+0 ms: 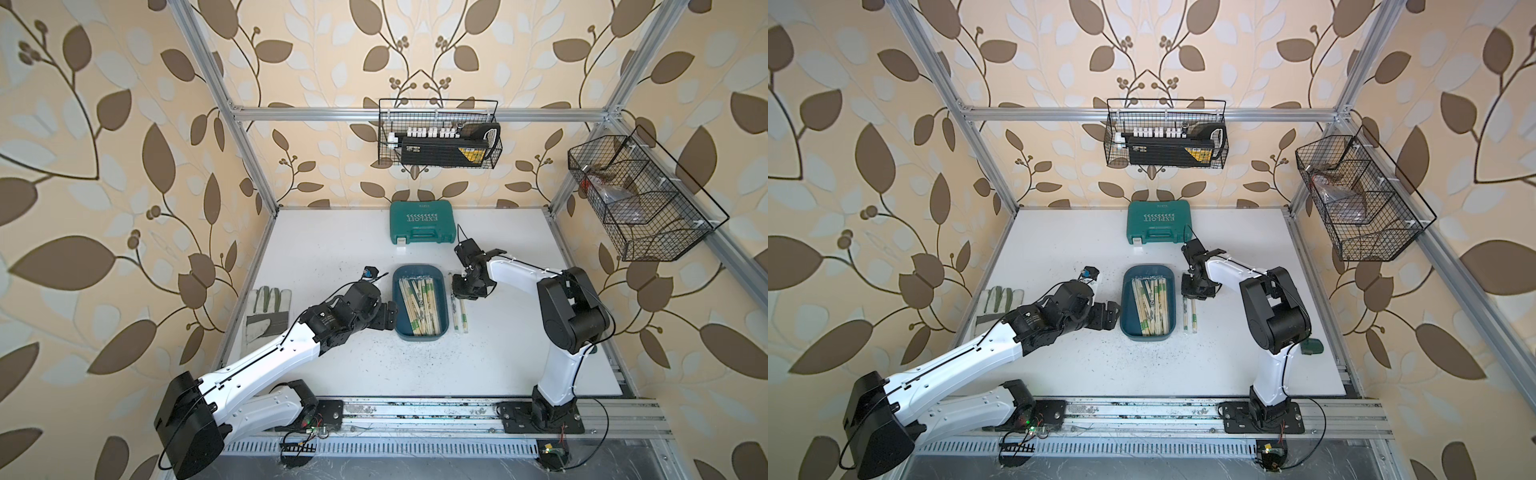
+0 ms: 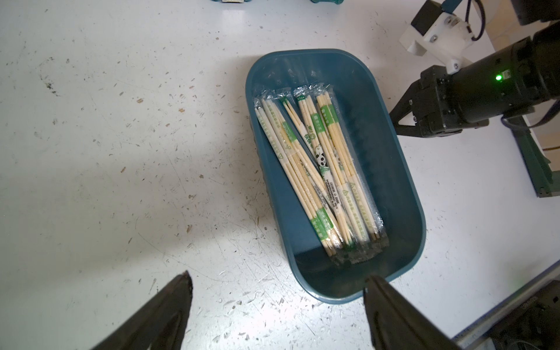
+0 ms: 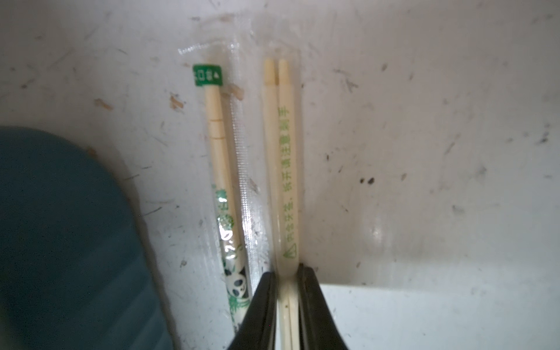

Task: Take the paired disposable chopsticks out of the storage box
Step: Place the paired disposable chopsticks at the center of the board.

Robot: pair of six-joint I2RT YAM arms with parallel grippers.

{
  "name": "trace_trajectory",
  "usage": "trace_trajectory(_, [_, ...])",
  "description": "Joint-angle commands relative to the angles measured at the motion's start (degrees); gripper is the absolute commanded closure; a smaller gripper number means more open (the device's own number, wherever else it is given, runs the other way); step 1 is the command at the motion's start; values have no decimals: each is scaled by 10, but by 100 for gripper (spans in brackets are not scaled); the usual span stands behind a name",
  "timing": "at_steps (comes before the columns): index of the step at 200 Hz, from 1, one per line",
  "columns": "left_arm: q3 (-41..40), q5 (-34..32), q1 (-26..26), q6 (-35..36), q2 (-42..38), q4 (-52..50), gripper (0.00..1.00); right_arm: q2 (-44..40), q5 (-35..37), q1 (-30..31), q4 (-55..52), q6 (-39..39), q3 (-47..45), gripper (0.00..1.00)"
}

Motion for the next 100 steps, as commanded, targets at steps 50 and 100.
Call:
trace_trajectory(50, [7, -5, -4, 9, -9, 0, 8, -2, 7, 3, -20, -2, 16, 72])
trace_trajectory(100, [11, -3, -4, 8, -11, -3, 8, -33, 10, 3, -54, -8, 30, 67])
